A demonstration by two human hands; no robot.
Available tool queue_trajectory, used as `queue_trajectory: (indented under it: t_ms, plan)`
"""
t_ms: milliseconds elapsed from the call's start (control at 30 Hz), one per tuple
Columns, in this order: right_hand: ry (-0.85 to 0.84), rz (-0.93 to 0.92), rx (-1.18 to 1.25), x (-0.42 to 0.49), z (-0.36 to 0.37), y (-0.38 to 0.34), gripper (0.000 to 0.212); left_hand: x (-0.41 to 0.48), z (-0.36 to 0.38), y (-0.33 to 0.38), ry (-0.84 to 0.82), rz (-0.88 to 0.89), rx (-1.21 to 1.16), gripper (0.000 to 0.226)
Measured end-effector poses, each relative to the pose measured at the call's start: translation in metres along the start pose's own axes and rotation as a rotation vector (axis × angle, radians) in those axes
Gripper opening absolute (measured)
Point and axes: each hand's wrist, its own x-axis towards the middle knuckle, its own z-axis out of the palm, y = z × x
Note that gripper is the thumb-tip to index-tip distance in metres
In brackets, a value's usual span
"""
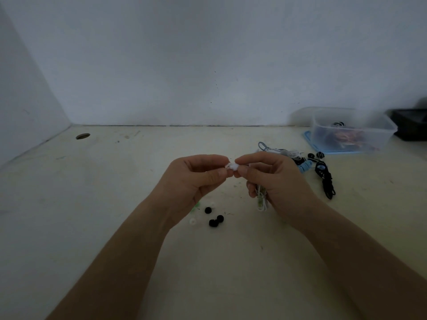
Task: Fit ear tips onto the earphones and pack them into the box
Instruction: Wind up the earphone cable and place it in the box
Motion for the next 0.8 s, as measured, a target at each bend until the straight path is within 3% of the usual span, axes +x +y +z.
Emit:
queue_trajectory:
  t_ms: [233, 367, 467, 667, 800]
  plan:
    - [-0.008, -0.017, -0.001, 0.0002, -0.0013, 0.0015, 0.010, -0.0004, 0.0020, -0.0001, 0.017, 0.005, 0.011, 0.022]
    - [-0.001, -0.022, 0.002, 0.0003, -0.0003, 0.0012, 0.019, -0.0001, 0.0023, -0.0003, 0.008, 0.016, 0.017, 0.023]
    - [-0.001, -0.024, -0.006, 0.0011, -0.0013, 0.0027, 0.012, -0.0005, 0.0019, 0.0000, 0.001, 0.022, 0.033, 0.026]
    - [-0.014, -0.027, -0.018, 0.0004, -0.0016, 0.0018, 0.025, -0.0006, 0.0020, 0.0004, 0.009, 0.044, 0.091, 0.031]
    - [-0.006, -0.036, -0.054, 0.0014, -0.0021, 0.0034, 0.011, -0.0009, 0.0012, 0.0000, 0.019, 0.047, 0.119, 0.034]
